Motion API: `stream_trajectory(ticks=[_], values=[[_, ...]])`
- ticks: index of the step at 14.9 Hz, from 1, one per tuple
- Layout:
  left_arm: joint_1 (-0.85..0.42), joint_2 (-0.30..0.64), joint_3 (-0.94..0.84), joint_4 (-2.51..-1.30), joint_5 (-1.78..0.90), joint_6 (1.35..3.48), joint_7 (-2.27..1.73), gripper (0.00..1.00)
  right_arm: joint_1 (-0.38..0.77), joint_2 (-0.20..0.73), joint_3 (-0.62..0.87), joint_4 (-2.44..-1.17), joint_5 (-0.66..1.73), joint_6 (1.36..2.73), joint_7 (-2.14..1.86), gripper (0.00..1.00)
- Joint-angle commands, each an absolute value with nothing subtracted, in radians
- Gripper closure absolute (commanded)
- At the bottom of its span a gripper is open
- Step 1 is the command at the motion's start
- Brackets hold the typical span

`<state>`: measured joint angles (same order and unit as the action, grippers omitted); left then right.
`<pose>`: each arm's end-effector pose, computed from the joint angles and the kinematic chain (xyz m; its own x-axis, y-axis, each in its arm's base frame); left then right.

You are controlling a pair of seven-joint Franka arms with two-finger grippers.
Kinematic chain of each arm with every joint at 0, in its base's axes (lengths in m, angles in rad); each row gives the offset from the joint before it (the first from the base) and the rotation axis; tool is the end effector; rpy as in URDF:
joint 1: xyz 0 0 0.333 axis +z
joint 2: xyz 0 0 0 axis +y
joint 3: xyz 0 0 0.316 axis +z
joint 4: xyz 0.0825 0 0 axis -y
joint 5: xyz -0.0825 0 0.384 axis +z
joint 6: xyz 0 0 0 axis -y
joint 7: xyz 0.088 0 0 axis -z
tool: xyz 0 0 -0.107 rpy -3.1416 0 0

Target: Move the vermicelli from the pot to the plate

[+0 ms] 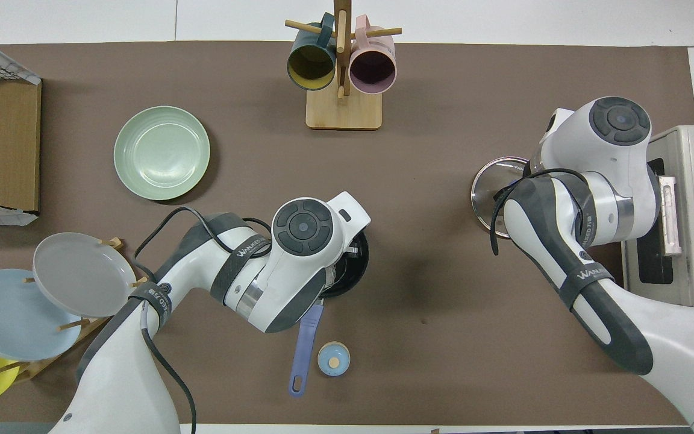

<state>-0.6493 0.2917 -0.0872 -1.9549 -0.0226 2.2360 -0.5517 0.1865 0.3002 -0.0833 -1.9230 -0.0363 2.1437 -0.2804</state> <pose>0.4514 -0.4073 0.3288 0.9855 -0.1668 -0.0309 -0.1659 -0.9857 0.0311 0.6034 0.0631 0.3299 0.9150 0.3932 -0.0909 0.3971 -0.9173 0.0294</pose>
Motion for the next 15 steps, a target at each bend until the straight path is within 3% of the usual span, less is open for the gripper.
stream_trajectory(ticks=[1, 3, 6, 10, 12, 15], values=[[-0.643, 0.287, -0.087, -1.962, -0.011, 2.252, -0.543, 1.00, 0.170, 0.275, -0.071, -1.928, -0.046, 2.142, -0.287, 0.00], [-0.621, 0.269, -0.086, -1.941, -0.011, 2.214, -0.540, 1.00, 0.166, 0.246, -0.071, -1.910, -0.029, 2.096, -0.284, 0.00], [-0.598, 0.236, -0.087, -1.818, -0.023, 2.021, -0.535, 1.00, 0.169, 0.189, -0.071, -1.846, -0.020, 1.972, -0.210, 0.00], [-0.543, 0.204, -0.091, -1.657, -0.087, 1.792, -0.522, 1.00, 0.167, 0.176, -0.072, -1.643, -0.018, 1.700, -0.166, 0.00], [-0.494, 0.198, -0.091, -1.588, -0.106, 1.714, -0.519, 1.00, 0.167, 0.169, -0.078, -1.553, -0.018, 1.585, -0.152, 0.00], [-0.369, 0.199, -0.091, -1.514, -0.120, 1.641, -0.448, 1.00, 0.169, 0.094, -0.078, -1.540, -0.018, 1.519, -0.103, 0.00]])
